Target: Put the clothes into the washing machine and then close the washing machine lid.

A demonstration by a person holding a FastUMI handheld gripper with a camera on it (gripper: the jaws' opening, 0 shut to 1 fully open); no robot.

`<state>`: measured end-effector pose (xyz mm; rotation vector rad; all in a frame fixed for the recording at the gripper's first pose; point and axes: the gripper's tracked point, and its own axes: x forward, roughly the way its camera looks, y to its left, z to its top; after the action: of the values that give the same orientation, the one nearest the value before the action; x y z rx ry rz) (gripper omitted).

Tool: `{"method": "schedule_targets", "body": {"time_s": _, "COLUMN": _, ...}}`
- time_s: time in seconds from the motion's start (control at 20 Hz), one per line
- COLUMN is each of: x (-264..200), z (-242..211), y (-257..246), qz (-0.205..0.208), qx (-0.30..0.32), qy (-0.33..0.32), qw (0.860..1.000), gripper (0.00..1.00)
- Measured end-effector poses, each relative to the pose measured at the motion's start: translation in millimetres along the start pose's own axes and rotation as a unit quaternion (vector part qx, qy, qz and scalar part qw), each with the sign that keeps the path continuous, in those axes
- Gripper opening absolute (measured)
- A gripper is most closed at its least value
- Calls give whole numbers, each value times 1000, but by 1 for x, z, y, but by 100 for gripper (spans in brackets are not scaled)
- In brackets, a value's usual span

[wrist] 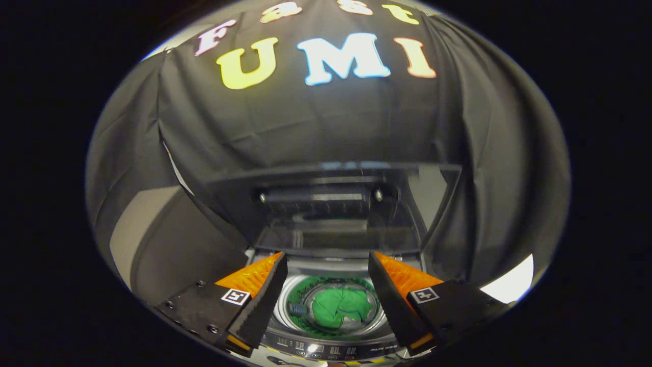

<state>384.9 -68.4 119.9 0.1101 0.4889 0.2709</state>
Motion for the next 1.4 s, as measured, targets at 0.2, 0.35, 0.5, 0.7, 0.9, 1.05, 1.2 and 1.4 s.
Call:
{"method": "schedule_targets", "body": {"time_s": 0.2, "x": -8, "z": 54, "y": 12, "qz": 7, "qx": -15, "qy": -45, "qw": 999, "gripper": 98}}
{"method": "schedule_targets", "body": {"time_s": 0.35, "x": -4, "z": 81, "y": 19, "qz": 8, "qx": -21, "qy": -57, "qw": 998, "gripper": 98}}
{"method": "schedule_targets", "body": {"time_s": 0.5, "x": 15, "z": 102, "y": 18, "qz": 0, "qx": -13, "qy": -54, "qw": 998, "gripper": 98}}
{"method": "schedule_targets", "body": {"time_s": 0.7, "x": 46, "z": 114, "y": 11, "qz": -21, "qx": 14, "qy": -30, "qw": 999, "gripper": 98}}
{"method": "schedule_targets", "body": {"time_s": 0.9, "x": 73, "z": 105, "y": 8, "qz": -41, "qx": 10, "qy": -1, "qw": 999, "gripper": 98}}
{"method": "schedule_targets", "body": {"time_s": 1.05, "x": 85, "z": 94, "y": 5, "qz": -53, "qx": -19, "qy": 10, "qw": 998, "gripper": 98}}
{"method": "schedule_targets", "body": {"time_s": 1.2, "x": 93, "z": 78, "y": 2, "qz": -58, "qx": -26, "qy": 27, "qw": 998, "gripper": 98}}
{"method": "schedule_targets", "body": {"time_s": 1.4, "x": 93, "z": 79, "y": 4, "qz": -42, "qx": -8, "qy": -9, "qw": 999, "gripper": 98}}
